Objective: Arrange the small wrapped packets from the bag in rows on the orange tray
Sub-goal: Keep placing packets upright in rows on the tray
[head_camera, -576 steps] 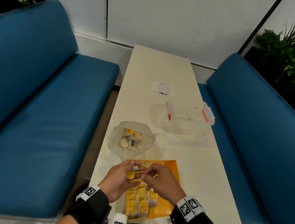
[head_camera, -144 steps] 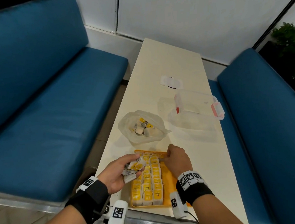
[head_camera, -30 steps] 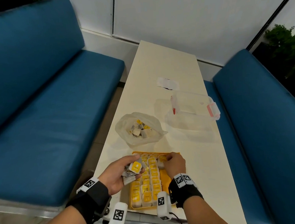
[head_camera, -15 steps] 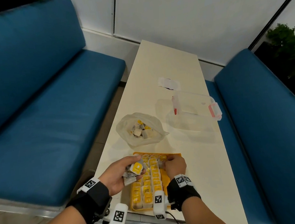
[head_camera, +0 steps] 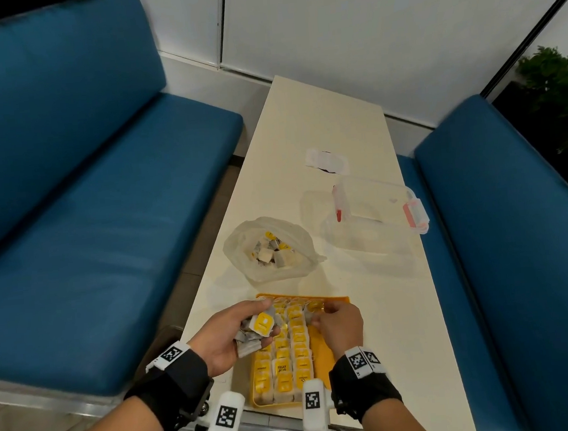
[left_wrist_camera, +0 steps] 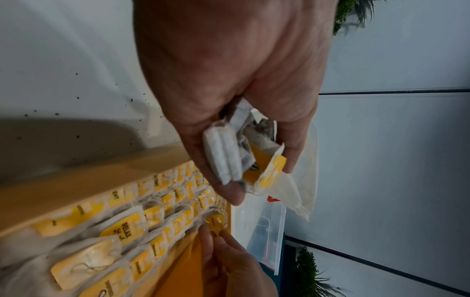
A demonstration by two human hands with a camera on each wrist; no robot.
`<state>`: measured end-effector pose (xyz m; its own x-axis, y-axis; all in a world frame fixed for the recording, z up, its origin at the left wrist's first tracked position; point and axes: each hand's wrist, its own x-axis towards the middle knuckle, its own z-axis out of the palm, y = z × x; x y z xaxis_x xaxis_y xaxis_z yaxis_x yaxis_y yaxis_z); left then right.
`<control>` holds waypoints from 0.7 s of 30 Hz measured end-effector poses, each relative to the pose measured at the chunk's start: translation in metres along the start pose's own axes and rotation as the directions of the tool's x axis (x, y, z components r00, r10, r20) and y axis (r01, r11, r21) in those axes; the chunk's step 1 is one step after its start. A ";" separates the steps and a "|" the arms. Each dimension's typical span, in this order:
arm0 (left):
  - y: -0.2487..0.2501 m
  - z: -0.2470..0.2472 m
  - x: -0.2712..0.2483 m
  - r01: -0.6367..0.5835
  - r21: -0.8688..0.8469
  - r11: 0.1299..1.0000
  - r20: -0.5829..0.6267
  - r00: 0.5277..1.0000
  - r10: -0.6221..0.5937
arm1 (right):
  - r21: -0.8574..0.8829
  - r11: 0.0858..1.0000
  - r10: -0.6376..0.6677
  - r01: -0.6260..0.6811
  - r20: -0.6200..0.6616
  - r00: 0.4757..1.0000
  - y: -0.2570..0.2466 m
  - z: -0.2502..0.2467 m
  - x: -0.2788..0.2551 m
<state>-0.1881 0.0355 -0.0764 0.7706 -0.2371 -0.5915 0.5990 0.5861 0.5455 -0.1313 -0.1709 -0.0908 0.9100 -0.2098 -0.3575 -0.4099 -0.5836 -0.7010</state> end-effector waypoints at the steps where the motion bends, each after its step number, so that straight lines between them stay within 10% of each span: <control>1: 0.000 0.000 0.000 0.002 -0.001 1.000 -0.001 1.000 -0.002 | 0.004 1.000 -0.011 0.011 -0.003 1.000 0.001 -0.002 0.000; 9: 0.002 -0.004 0.000 0.011 0.028 1.000 -0.004 1.000 -0.011 | 0.068 0.996 -0.035 0.051 -0.217 0.976 0.000 -0.026 0.007; 21: 0.008 -0.009 -0.004 0.019 0.014 1.000 -0.032 0.999 -0.019 | -0.131 0.989 -0.086 0.070 -0.119 0.989 -0.011 -0.023 0.004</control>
<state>-0.1884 0.0479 -0.0746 0.7520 -0.2231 -0.6203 0.6166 0.5708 0.5422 -0.1218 -0.1838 -0.0701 0.9426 -0.2512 -0.2199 -0.3338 -0.6944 -0.6375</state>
